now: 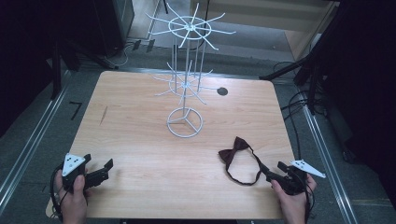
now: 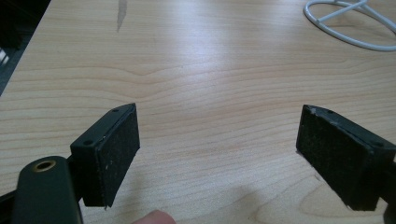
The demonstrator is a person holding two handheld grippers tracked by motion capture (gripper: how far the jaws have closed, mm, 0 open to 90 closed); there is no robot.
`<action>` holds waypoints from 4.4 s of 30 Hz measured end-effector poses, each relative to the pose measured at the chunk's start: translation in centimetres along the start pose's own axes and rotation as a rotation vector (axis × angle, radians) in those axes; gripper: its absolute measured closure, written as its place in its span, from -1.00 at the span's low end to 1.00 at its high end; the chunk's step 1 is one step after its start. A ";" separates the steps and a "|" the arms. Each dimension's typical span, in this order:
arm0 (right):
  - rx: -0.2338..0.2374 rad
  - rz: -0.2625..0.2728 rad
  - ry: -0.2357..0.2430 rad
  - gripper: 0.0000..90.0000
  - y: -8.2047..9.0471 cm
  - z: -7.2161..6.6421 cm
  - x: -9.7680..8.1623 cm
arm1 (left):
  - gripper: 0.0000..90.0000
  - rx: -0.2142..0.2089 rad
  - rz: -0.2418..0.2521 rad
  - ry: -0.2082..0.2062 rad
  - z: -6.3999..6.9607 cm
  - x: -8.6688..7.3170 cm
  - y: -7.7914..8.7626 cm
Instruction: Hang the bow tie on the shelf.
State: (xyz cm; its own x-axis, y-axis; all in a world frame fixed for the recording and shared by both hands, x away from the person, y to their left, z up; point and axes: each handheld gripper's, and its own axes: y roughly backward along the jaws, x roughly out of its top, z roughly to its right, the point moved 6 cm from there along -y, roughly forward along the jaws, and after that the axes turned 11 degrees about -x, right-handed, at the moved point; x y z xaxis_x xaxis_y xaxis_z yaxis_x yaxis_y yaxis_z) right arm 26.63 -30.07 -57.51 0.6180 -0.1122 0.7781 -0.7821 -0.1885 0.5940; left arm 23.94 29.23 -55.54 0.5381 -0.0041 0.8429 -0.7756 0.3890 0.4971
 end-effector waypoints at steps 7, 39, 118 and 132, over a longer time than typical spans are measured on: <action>0.038 -0.047 0.000 -1.00 -1.1 -2.6 0.5 | -0.68 -0.003 0.005 0.000 0.0 0.0 0.0; 0.073 -0.160 0.215 -1.00 -2.9 -9.1 -1.5 | -0.68 -0.013 -0.006 -0.017 0.2 -0.1 0.0; 0.070 0.245 0.306 1.00 1.9 -15.9 6.0 | -0.68 -0.023 -0.010 -0.005 0.1 -0.1 0.0; 0.120 0.310 0.303 1.00 1.8 -19.7 9.7 | -0.68 -0.024 -0.005 -0.002 0.1 0.0 0.0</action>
State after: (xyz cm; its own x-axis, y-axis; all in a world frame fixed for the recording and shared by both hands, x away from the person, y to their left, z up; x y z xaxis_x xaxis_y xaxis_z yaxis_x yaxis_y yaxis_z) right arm 29.59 -12.29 -44.88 0.2906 0.1063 0.9509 -0.9008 -0.3047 0.3094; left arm 23.91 29.11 -55.57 0.5413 -0.0078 0.8408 -0.7649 0.4105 0.4963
